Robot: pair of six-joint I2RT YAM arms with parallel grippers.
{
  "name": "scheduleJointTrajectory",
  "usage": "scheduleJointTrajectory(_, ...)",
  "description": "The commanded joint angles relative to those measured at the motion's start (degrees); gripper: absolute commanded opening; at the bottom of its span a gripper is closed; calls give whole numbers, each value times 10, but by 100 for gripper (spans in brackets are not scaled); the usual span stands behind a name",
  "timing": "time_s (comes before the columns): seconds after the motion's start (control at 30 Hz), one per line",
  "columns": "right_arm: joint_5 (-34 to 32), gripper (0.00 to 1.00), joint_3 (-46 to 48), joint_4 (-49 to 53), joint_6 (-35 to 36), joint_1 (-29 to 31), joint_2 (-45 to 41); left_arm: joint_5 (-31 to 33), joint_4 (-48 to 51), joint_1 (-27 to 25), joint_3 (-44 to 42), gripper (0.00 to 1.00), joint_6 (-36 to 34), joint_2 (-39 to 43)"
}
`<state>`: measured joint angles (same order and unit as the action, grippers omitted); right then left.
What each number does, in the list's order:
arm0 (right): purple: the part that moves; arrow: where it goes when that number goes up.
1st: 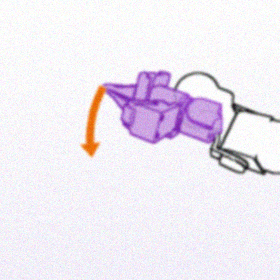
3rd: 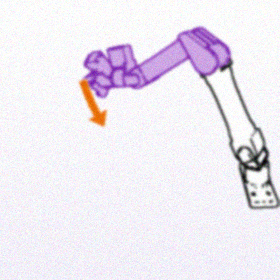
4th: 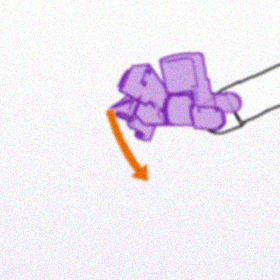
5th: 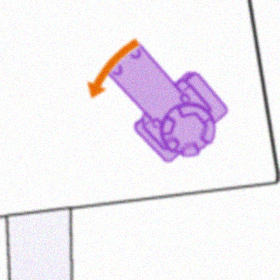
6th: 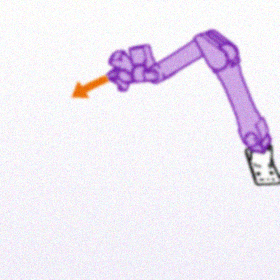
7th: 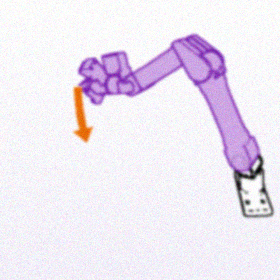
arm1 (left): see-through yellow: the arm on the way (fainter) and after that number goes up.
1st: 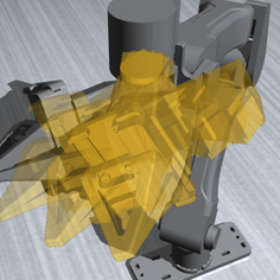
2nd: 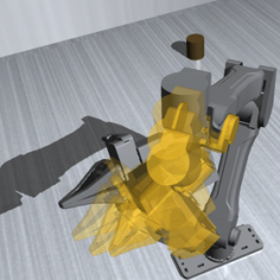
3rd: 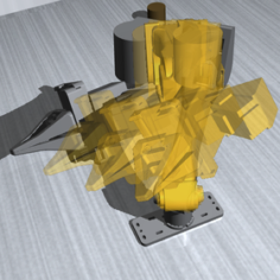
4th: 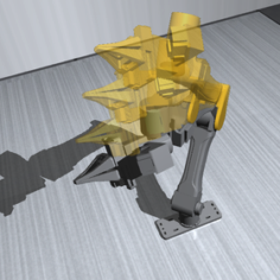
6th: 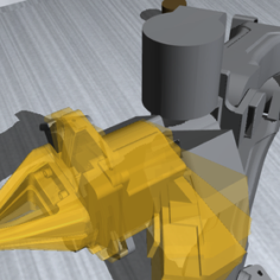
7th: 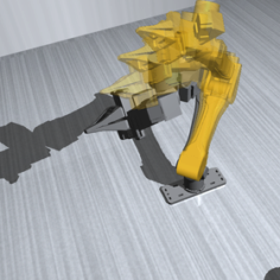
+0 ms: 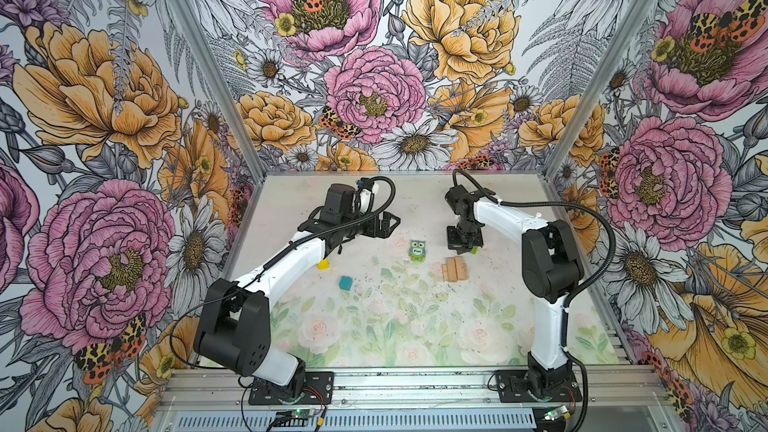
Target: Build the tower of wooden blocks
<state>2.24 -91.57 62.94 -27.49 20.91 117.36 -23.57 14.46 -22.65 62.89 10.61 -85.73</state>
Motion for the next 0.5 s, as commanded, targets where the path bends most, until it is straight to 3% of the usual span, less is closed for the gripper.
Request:
scheduleJointTrajectory(0.0,5,0,3,-3,3,-3,8,7,-11,-3,8,99,7,-3)
scheduleJointTrajectory(0.47,10,0,13,-5,-2,-2,-3,5,-8,0,5,99,6,-2)
